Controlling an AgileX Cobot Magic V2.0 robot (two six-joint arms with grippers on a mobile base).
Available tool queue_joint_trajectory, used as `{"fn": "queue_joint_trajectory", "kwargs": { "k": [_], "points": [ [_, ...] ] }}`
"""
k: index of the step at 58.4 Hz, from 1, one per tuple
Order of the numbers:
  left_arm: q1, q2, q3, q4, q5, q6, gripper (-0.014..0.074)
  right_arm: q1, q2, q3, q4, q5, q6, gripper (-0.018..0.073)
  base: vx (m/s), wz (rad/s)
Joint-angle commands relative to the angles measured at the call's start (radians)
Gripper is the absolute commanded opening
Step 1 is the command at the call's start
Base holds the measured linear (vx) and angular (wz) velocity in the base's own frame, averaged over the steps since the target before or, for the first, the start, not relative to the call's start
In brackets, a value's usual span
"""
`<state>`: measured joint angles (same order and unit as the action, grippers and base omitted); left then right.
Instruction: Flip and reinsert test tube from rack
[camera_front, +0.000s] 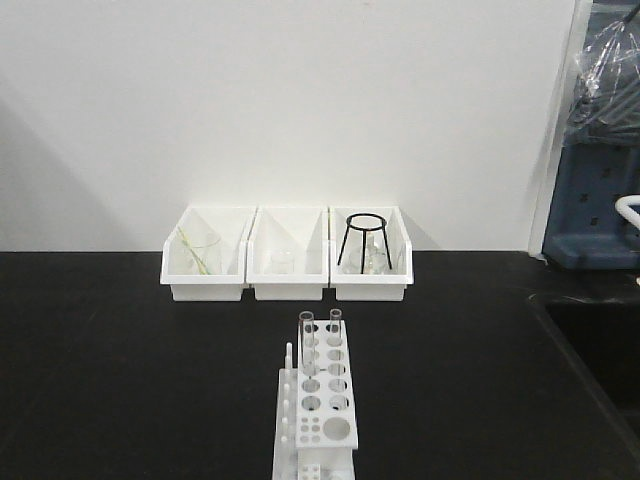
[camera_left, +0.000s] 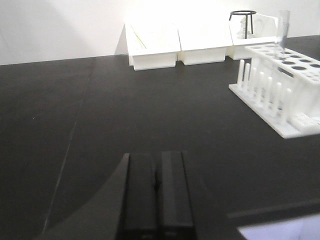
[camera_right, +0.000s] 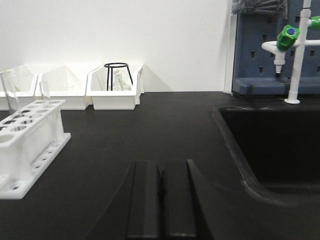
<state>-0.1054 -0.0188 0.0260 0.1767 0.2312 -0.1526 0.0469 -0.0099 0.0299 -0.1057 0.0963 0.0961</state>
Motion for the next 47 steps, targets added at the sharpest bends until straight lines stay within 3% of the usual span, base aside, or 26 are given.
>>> {"fn": "queue_joint_trajectory", "kwargs": {
  "k": [1,27,47],
  "points": [
    [0.0,-0.008,-0.004,-0.004,-0.079,-0.009,-0.0007,-0.007,-0.013,0.003,-0.011,-0.079,-0.001,-0.0011,0.32,0.01],
    [0.0,-0.008,-0.004,-0.004,-0.079,-0.009,-0.0007,-0.007,-0.013,0.003,-0.011,-0.079,-0.001,-0.0011,0.27,-0.01],
    [0.0,-0.008,-0.004,-0.004,-0.079,-0.009,-0.0007,-0.007,-0.013,0.003,-0.011,-0.079,-0.001,-0.0011,0.09,0.0]
  ]
}}
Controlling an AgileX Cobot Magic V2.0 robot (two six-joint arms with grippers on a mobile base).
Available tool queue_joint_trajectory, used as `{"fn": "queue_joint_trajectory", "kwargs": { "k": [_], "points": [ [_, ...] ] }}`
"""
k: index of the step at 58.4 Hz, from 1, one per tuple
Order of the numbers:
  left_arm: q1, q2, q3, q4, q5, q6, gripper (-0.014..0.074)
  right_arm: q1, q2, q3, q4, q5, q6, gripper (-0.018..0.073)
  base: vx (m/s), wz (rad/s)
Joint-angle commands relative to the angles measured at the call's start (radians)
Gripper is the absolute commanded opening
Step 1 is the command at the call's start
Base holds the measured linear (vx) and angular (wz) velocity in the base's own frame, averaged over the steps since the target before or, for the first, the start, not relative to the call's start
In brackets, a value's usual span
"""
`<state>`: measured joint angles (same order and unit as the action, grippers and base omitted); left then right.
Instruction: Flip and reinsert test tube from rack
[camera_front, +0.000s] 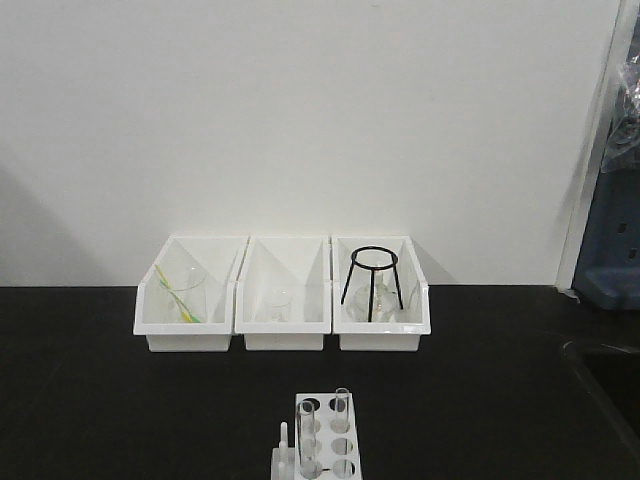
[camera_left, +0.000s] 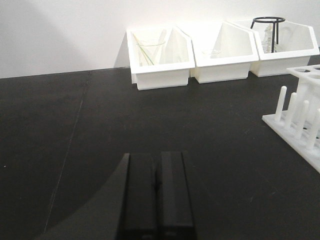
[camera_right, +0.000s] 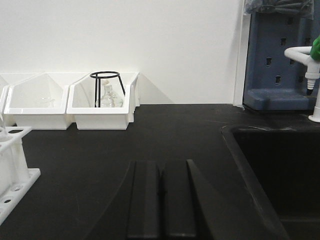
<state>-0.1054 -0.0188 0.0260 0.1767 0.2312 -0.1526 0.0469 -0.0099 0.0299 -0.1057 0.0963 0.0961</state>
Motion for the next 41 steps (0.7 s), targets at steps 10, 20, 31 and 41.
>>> {"fn": "queue_joint_trajectory", "kwargs": {
  "k": [10,20,31,41],
  "points": [
    [0.0,-0.008,-0.004,-0.004,-0.079,-0.009,-0.0007,-0.007,-0.013,0.003,-0.011,-0.079,-0.001,-0.0011,0.0,0.0],
    [0.0,-0.008,-0.004,-0.004,-0.079,-0.009,-0.0007,-0.007,-0.013,-0.01,0.034,-0.245,0.003,-0.0011,0.0,0.0],
    [0.0,-0.008,-0.004,-0.004,-0.079,-0.009,-0.0007,-0.007,0.039,-0.251,0.045,-0.292,-0.003,-0.0011,0.0,0.0],
    [0.0,-0.008,-0.004,-0.004,-0.079,-0.009,-0.0007,-0.007,0.355,-0.548,0.041,-0.229,-0.088,-0.0011,0.0,0.0]
  ]
}}
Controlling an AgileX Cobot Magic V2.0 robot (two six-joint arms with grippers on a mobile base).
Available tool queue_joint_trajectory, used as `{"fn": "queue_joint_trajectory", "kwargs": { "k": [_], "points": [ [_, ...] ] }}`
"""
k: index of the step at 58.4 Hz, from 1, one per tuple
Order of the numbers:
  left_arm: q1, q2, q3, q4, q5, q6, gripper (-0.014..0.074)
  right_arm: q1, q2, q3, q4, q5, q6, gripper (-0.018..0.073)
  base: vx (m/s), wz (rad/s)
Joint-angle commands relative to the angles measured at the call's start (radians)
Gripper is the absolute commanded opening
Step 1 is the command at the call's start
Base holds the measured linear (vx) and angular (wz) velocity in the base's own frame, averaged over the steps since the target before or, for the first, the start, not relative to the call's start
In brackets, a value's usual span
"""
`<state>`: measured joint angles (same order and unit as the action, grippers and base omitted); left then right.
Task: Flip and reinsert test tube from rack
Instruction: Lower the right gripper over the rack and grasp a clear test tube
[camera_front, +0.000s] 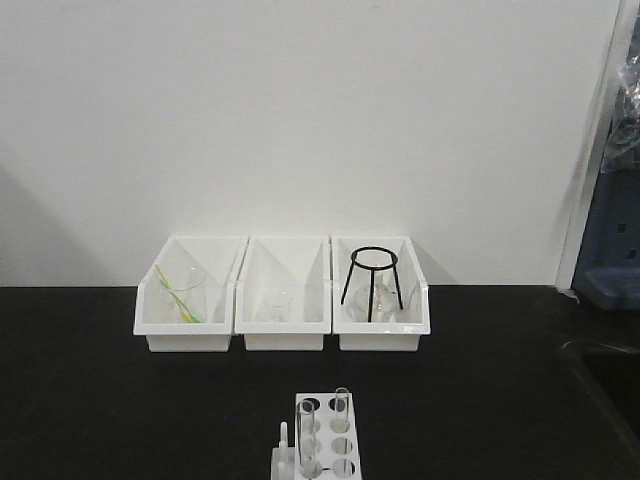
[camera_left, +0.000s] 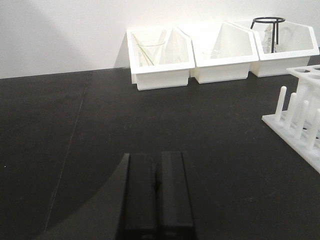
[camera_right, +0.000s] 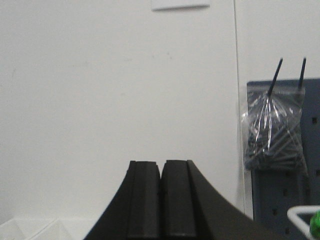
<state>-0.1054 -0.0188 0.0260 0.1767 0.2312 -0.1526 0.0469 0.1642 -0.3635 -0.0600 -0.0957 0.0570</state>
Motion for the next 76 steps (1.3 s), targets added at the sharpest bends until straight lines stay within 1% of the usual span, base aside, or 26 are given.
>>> {"fn": "queue_joint_trajectory", "kwargs": {
  "k": [1,6,15,18,23,28,32,37,44,50,54,56,61,68,73,76],
  "points": [
    [0.0,-0.008,-0.004,-0.004,-0.079,-0.009,-0.0007,-0.007,0.212,-0.176,-0.004,-0.034,-0.057,-0.0011,0.0,0.0],
    [0.0,-0.008,-0.004,-0.004,-0.079,-0.009,-0.0007,-0.007,0.388,-0.291,-0.003,-0.027,-0.057,-0.0011,0.0,0.0],
    [0.0,-0.008,-0.004,-0.004,-0.079,-0.009,-0.0007,-0.007,0.611,-0.394,0.009,-0.015,-0.057,-0.0011,0.0,0.0],
    [0.0,-0.008,-0.004,-0.004,-0.079,-0.009,-0.0007,-0.007,0.652,-0.409,0.011,-0.015,-0.057,-0.001,0.0,0.0],
    [0.0,-0.008,-0.004,-0.004,-0.079,-0.009,-0.0007,-0.007,0.697,-0.411,0.011,-0.054,-0.057,-0.0003,0.0,0.0],
    [0.0,-0.008,-0.004,-0.004,-0.079,-0.009,-0.0007,-0.007,0.718,-0.411,0.011,-0.063,-0.057,0.0022,0.0,0.0],
    [0.0,-0.008,-0.004,-0.004,-0.079,-0.009,-0.0007,-0.007,0.723,-0.41,0.011,-0.065,-0.057,0.0069,0.0,0.0],
    [0.0,-0.008,-0.004,-0.004,-0.079,-0.009,-0.0007,-0.007,0.723,-0.409,0.011,-0.062,-0.057,0.016,0.0,0.0],
    [0.0,-0.008,-0.004,-0.004,-0.079,-0.009,-0.0007,-0.007,0.723,-0.409,0.011,-0.058,-0.057,0.0356,0.0,0.0],
    [0.0,-0.008,-0.004,-0.004,-0.079,-0.009,-0.0007,-0.007,0.723,-0.409,0.012,-0.057,-0.057,0.0547,0.0,0.0],
    [0.0,-0.008,-0.004,-0.004,-0.079,-0.009,-0.0007,-0.007,0.723,-0.409,0.012,-0.062,-0.057,0.0645,0.0,0.0],
    [0.0,-0.008,-0.004,-0.004,-0.079,-0.009,-0.0007,-0.007,0.723,-0.409,0.012,-0.077,-0.057,0.068,0.0,0.0],
    [0.0,-0.008,-0.004,-0.004,-0.079,-0.009,-0.0007,-0.007,0.723,-0.409,0.024,-0.101,-0.021,0.0724,0.0,0.0],
    [0.0,-0.008,-0.004,-0.004,-0.079,-0.009,-0.0007,0.0,0.732,-0.4,0.012,-0.11,0.037,0.0723,0.0,0.0],
    [0.0,-0.008,-0.004,-0.004,-0.079,-0.009,-0.0007,0.048,0.732,-0.35,-0.029,-0.132,0.038,0.0707,0.0,0.0],
    [0.0,-0.008,-0.004,-0.004,-0.079,-0.009,-0.0007,0.099,0.731,-0.307,-0.06,-0.153,0.038,0.0694,0.0,0.0]
  ]
}}
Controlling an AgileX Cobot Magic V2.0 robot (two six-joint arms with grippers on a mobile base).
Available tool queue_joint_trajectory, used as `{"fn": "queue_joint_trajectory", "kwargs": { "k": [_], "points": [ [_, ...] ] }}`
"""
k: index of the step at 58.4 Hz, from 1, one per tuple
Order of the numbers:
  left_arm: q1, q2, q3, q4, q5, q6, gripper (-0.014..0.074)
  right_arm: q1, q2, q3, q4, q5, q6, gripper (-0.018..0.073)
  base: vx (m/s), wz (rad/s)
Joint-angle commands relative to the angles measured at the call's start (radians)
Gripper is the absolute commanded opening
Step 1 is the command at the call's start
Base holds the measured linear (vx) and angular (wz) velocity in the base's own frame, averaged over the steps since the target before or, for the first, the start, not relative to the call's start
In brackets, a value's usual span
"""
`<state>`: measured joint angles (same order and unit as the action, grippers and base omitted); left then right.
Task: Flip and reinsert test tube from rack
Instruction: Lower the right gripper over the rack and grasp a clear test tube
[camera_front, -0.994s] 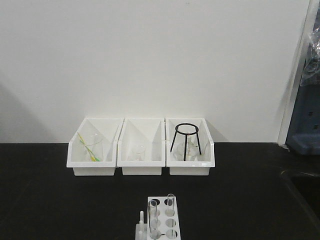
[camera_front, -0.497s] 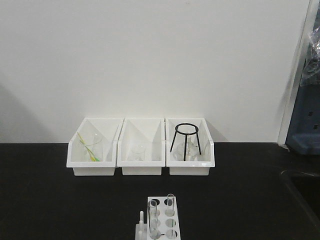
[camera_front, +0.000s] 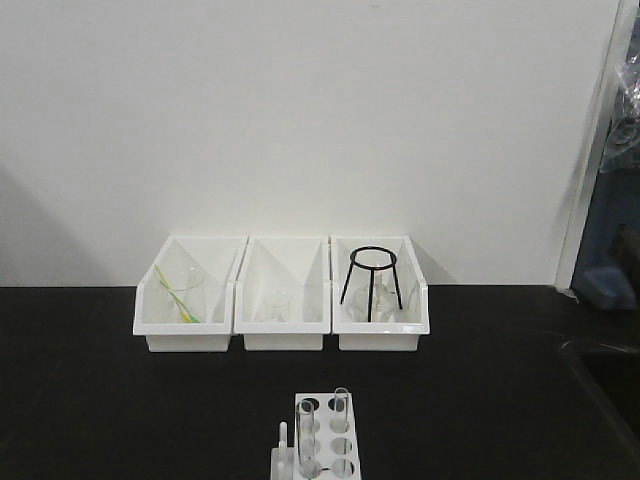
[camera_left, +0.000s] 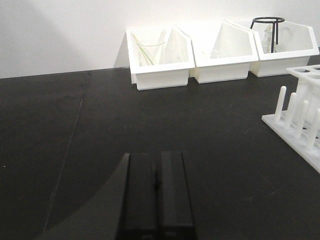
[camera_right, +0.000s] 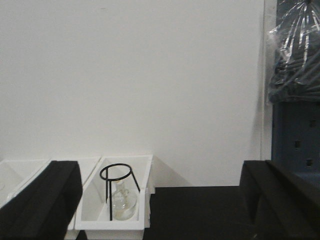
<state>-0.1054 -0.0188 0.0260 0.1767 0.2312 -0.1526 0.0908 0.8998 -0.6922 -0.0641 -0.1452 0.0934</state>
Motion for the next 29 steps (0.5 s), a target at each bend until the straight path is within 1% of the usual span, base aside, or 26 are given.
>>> {"fn": "queue_joint_trajectory", "kwargs": {
  "k": [1,10,18,21,24,29],
  "points": [
    [0.0,-0.008,-0.004,-0.004,-0.079,-0.009,-0.0007,0.07,-0.005,0.043,-0.067,-0.117,0.002,0.0687,0.0,0.0],
    [0.0,-0.008,-0.004,-0.004,-0.079,-0.009,-0.0007,0.248,0.021,0.205,-0.087,-0.269,0.002,0.0634,0.0,0.0],
    [0.0,-0.008,-0.004,-0.004,-0.079,-0.009,-0.0007,0.398,0.129,0.272,-0.087,-0.369,0.001,0.0585,0.0,0.0],
    [0.0,-0.008,-0.004,-0.004,-0.079,-0.009,-0.0007,0.439,0.179,0.268,-0.087,-0.407,0.001,0.0572,0.0,0.0],
    [0.0,-0.008,-0.004,-0.004,-0.079,-0.009,-0.0007,0.473,0.241,0.265,-0.087,-0.483,0.001,0.0561,0.0,0.0],
    [0.0,-0.008,-0.004,-0.004,-0.079,-0.009,-0.0007,0.499,0.338,0.265,-0.087,-0.599,0.002,0.0553,0.0,0.0]
  ]
}}
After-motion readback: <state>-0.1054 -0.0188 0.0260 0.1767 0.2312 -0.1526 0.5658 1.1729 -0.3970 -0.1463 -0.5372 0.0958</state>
